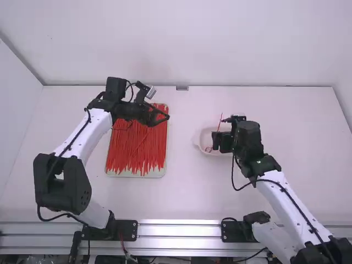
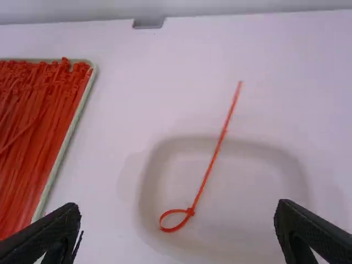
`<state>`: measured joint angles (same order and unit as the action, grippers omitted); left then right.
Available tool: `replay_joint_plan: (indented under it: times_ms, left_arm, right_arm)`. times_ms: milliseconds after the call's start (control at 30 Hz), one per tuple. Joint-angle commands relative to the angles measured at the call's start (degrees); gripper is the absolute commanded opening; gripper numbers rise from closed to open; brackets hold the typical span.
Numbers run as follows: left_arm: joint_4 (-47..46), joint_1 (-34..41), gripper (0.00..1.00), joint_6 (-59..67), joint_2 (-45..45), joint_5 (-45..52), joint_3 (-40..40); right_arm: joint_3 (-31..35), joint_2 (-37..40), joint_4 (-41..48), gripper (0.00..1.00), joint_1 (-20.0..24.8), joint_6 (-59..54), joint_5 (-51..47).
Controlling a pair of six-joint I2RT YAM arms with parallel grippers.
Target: Fasten the cable tie
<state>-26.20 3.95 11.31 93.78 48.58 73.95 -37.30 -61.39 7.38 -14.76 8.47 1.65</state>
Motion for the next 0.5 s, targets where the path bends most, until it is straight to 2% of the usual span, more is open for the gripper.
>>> replay_joint_plan:
  times_ms: [0,200,367,467]
  left_arm:
    - [0.92,-2.58,0.91,-2.63,-3.83,-2.28,-2.15]
    - [6.07,-3.95,0.82,-7.78,-8.98,-7.43,-7.3]
    - [11.02,-3.95,0.73,-11.31,-13.93,-12.38,-12.25]
    - [13.94,-3.95,0.68,-11.31,-16.85,-15.29,-15.16]
  right_arm:
    - [2.15,2.65,-1.31,0.91,1.84,-2.67,-1.65]
    - [8.1,8.6,-7.27,0.8,7.79,-8.47,-1.65]
    - [13.97,14.47,-7.38,0.7,13.66,-8.47,-1.65]
    - [17.39,17.89,-7.38,0.64,14.76,-8.47,-1.65]
